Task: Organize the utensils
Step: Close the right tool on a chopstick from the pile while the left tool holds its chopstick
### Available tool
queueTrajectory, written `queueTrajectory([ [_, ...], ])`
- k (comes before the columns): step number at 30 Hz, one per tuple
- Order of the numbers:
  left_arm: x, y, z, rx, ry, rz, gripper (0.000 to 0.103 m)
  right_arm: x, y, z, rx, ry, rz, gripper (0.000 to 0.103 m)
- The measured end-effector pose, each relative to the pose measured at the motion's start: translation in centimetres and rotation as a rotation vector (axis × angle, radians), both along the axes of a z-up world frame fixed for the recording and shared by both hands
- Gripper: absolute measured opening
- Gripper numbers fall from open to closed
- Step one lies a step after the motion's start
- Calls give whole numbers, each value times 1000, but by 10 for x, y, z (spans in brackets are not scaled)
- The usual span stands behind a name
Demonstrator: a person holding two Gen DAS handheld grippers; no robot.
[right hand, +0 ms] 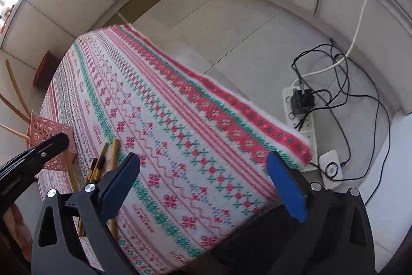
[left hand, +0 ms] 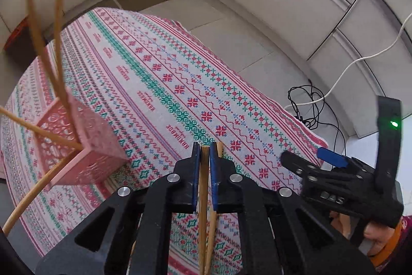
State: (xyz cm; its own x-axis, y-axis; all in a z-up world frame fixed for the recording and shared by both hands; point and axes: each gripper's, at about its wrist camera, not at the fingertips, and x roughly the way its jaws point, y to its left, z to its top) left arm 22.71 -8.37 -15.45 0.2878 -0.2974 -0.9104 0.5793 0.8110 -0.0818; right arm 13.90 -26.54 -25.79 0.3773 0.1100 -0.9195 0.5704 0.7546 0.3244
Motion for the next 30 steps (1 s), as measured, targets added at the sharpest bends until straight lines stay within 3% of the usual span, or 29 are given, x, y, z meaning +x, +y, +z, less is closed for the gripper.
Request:
queueTrajectory([
  [3, -21, 21, 23, -36, -65, 13, 7, 24, 28, 1, 5, 51, 68, 89],
  [9, -51, 69, 57, -92, -153, 46, 7, 75, 78, -14, -59, 216, 167, 57],
  [12, -59, 83, 67, -109, -182, 58, 7, 88, 92, -15, -147, 247, 175, 39],
  [15, -61, 90, 71, -126, -193, 71, 7, 95, 99, -16, -173, 264, 157, 43],
  [17, -61, 94, 74, -134, -198, 82, 7, 94, 96, -16, -103, 260, 120, 52],
  [21, -60, 95, 76, -141, -204, 92, 7, 94, 94, -16, -22, 271, 96, 52],
  [26, -61, 97, 73, -137, -202, 105, 7, 92, 77, -16, 163, 248, 70, 50],
  [28, -61, 97, 74, -139, -202, 108, 7, 92, 80, -9, 129, 225, 99, 48],
  [30, -61, 97, 74, -142, -203, 107, 7, 95, 90, -2, 70, 226, 134, 40],
])
